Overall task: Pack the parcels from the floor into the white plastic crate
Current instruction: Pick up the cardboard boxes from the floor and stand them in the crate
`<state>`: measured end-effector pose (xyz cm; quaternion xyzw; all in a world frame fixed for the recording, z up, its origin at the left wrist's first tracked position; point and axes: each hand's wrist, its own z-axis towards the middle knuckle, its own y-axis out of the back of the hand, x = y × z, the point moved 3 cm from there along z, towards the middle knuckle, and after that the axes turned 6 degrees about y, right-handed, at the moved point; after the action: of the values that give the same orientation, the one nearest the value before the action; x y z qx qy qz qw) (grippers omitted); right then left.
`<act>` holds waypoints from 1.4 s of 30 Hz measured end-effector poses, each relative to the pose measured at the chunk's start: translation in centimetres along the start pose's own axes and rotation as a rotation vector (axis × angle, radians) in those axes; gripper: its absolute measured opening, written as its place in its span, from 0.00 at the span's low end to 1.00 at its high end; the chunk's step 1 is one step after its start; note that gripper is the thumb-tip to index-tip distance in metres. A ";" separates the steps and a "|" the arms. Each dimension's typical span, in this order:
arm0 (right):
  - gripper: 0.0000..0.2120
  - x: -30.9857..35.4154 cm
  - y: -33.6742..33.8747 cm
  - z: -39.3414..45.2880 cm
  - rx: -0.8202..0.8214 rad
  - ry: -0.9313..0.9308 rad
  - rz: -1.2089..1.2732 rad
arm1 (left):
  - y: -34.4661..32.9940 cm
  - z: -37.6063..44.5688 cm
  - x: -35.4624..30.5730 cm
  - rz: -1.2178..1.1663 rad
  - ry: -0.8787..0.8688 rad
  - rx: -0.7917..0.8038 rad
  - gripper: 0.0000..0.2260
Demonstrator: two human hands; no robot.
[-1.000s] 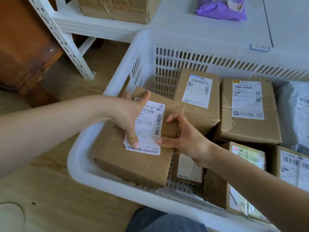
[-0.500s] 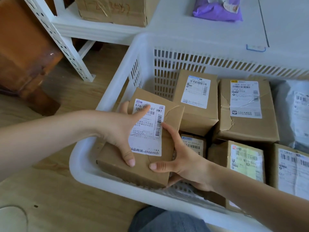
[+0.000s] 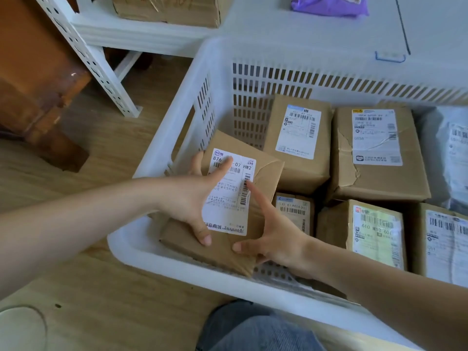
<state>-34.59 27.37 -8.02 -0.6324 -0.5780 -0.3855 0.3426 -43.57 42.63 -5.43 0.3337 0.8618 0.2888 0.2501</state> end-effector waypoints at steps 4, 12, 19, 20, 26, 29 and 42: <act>0.56 -1.2 0.0 1.7 0.014 -0.060 -0.167 | -1.0 1.3 -0.5 0.133 0.136 0.039 0.67; 0.63 -3.8 1.0 4.2 0.083 -0.165 -0.391 | -2.8 3.9 -0.6 0.218 0.344 0.136 0.66; 0.59 -5.6 2.0 6.7 0.220 -0.238 -0.552 | -4.7 7.8 0.7 0.322 0.405 0.242 0.59; 0.58 -5.9 1.9 7.1 0.228 -0.254 -0.578 | -4.8 8.2 0.9 0.328 0.400 0.256 0.58; 0.52 -7.3 1.0 8.7 0.277 -0.317 -0.652 | -6.1 10.0 1.4 0.357 0.381 0.391 0.52; 0.51 -7.5 1.2 9.1 0.297 -0.324 -0.680 | -6.4 10.8 1.6 0.306 0.446 0.398 0.46; 0.14 -0.2 7.8 5.1 0.063 -0.172 -0.521 | 1.8 7.6 -1.9 0.340 0.371 -0.085 0.15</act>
<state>-26.41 30.99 -10.48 -0.4817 -0.7600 -0.3873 0.2010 -36.81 44.90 -9.16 0.4042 0.8116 0.4189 0.0493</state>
